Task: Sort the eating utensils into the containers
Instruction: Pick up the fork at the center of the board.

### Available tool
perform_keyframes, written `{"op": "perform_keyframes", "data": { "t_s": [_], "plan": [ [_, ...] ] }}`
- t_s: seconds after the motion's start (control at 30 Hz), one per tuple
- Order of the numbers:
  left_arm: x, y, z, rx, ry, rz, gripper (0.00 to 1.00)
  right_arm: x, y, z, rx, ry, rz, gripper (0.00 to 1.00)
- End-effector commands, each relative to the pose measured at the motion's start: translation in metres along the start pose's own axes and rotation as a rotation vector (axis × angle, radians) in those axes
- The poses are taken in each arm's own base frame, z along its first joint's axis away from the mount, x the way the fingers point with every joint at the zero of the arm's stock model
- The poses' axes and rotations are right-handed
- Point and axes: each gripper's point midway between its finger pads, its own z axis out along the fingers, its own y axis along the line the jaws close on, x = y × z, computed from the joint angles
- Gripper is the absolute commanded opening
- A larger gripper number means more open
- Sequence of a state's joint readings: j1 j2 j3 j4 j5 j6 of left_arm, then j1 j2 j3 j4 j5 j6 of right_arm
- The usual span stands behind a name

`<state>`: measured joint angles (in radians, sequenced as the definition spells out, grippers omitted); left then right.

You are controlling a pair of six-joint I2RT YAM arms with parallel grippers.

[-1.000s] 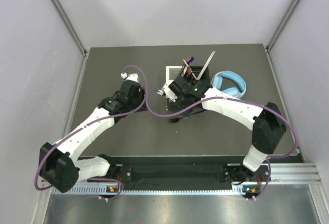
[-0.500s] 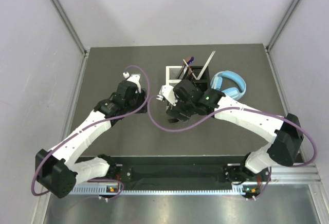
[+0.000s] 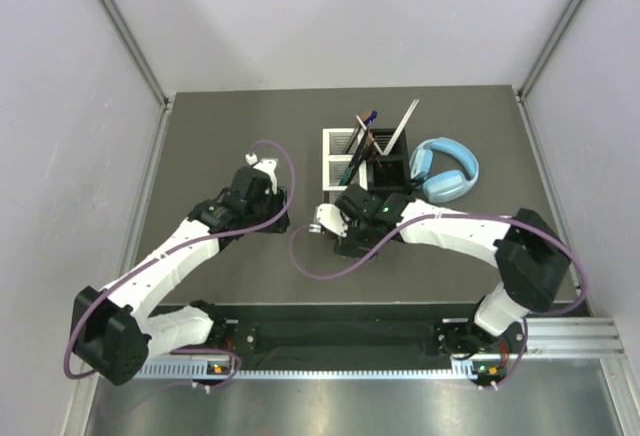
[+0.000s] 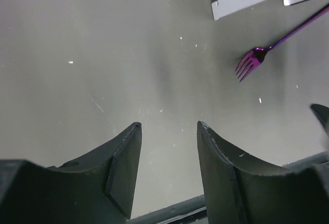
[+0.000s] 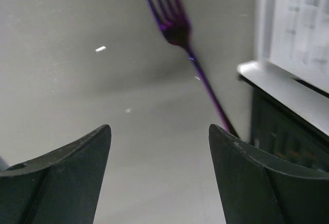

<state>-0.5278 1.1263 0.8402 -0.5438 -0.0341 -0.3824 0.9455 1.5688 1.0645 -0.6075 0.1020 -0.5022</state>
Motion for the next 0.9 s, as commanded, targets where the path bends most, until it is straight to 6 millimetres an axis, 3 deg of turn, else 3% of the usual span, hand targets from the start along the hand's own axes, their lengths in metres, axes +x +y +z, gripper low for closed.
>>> {"op": "perform_keyframes", "data": {
  "t_s": [0.0, 0.2, 0.37, 0.6, 0.87],
  "plan": [
    [-0.003, -0.005, 0.001, 0.034, -0.024, 0.004, 0.53, -0.031, -0.006, 0.019, -0.018, -0.094, -0.018, 0.77],
    [0.0, -0.007, 0.004, 0.05, -0.011, 0.005, 0.53, -0.052, -0.025, 0.028, -0.015, -0.104, -0.029, 0.78],
    [-0.002, -0.01, 0.005, 0.06, -0.003, 0.024, 0.53, -0.054, -0.038, 0.04, -0.051, -0.1, 0.017, 0.78],
    [0.0, -0.009, 0.003, 0.06, 0.005, 0.021, 0.53, -0.046, -0.03, 0.037, -0.148, -0.091, 0.089, 0.8],
    [0.002, -0.013, 0.008, 0.075, 0.018, 0.014, 0.52, -0.02, -0.031, 0.037, -0.151, -0.088, 0.137, 0.8]
  ]
}}
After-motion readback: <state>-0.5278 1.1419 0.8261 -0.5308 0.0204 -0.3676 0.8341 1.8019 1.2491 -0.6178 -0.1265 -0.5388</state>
